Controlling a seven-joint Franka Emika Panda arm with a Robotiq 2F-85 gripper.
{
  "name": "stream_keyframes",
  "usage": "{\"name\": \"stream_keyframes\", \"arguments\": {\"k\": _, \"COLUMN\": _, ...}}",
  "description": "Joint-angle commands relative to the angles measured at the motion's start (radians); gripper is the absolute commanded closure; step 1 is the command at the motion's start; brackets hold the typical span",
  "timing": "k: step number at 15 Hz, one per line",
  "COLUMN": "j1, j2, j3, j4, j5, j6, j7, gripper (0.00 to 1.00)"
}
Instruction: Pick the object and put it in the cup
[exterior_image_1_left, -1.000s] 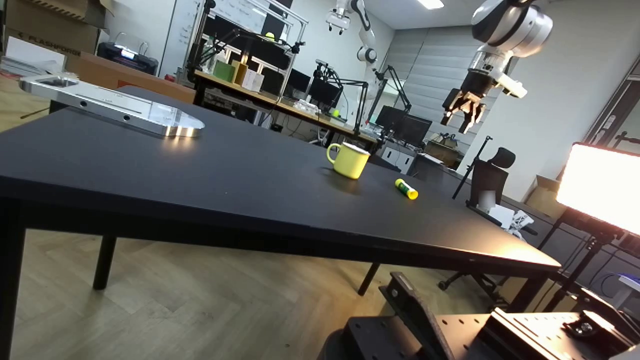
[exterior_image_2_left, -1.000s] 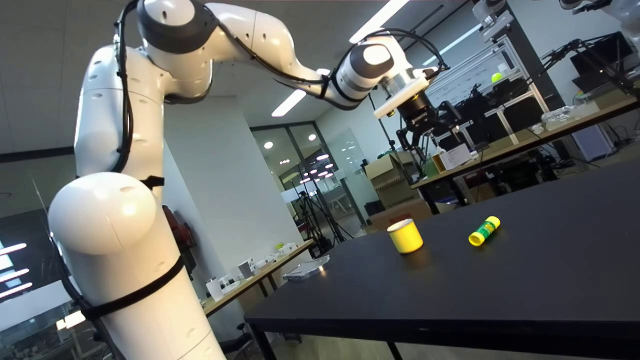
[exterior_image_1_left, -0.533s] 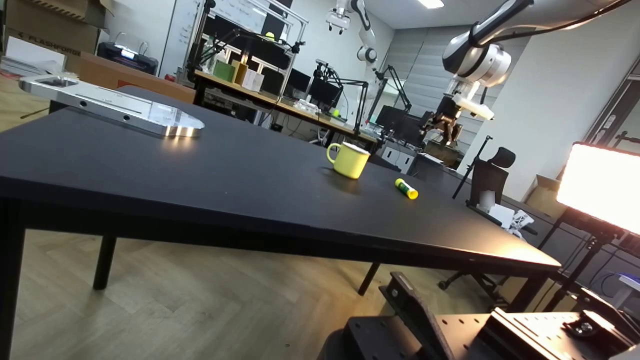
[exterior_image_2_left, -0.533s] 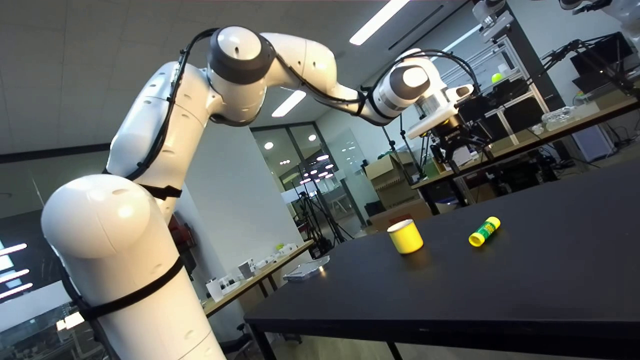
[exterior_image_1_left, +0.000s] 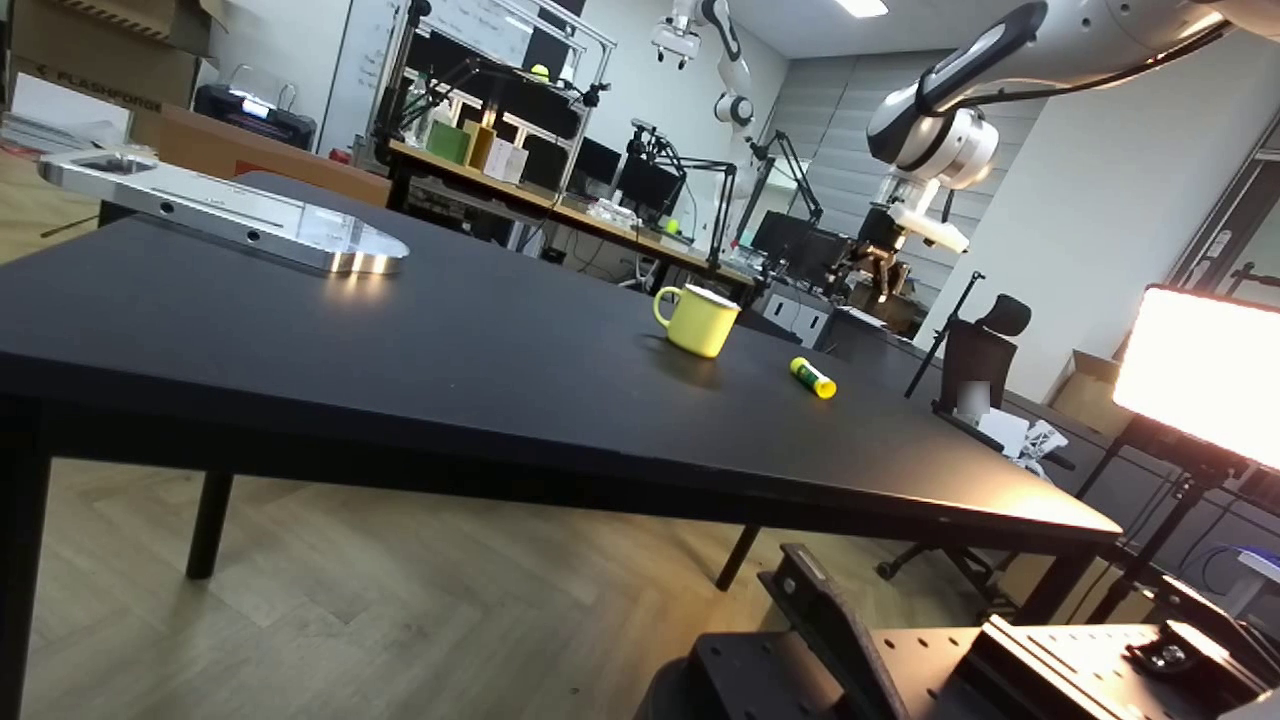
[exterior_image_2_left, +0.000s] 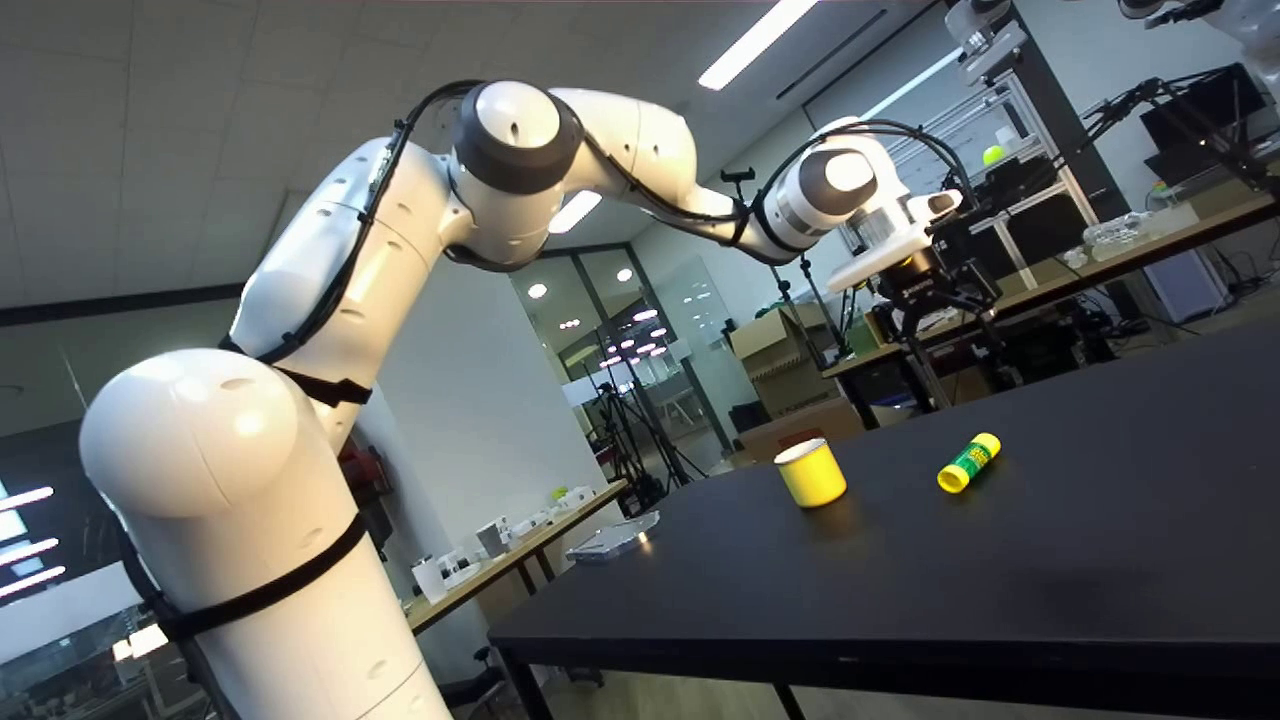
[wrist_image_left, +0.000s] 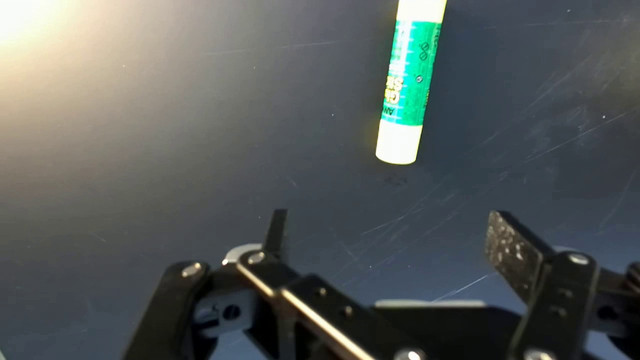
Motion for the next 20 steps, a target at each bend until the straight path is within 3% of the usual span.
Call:
{"name": "stream_keyframes", "arguments": {"k": 1, "j1": -0.018, "j2": 0.003, "j3": 0.023, "j4": -0.032, "j5": -0.015, "j6": 0.012, "j7": 0.016, "gripper": 0.00}}
{"name": "stream_keyframes", "arguments": {"k": 9, "j1": -0.086, "j2": 0.050, "j3": 0.095, "j4": -0.153, "j5": 0.053, "j6": 0.153, "j7": -0.048, "gripper": 0.00}}
{"name": "stream_keyframes", "arguments": {"k": 14, "j1": -0.079, "j2": 0.053, "j3": 0.128, "j4": -0.227, "j5": 0.055, "j6": 0.207, "j7": -0.065, "gripper": 0.00}}
{"name": "stream_keyframes", "arguments": {"k": 15, "j1": -0.072, "j2": 0.056, "j3": 0.126, "j4": -0.236, "j5": 0.049, "j6": 0.210, "j7": -0.058, "gripper": 0.25}}
{"name": "stream_keyframes", "arguments": {"k": 16, "j1": -0.060, "j2": 0.059, "j3": 0.118, "j4": -0.237, "j5": 0.040, "j6": 0.184, "j7": -0.035, "gripper": 0.26}}
{"name": "stream_keyframes", "arguments": {"k": 20, "j1": -0.016, "j2": 0.062, "j3": 0.085, "j4": -0.237, "j5": 0.019, "j6": 0.126, "j7": 0.047, "gripper": 0.53}}
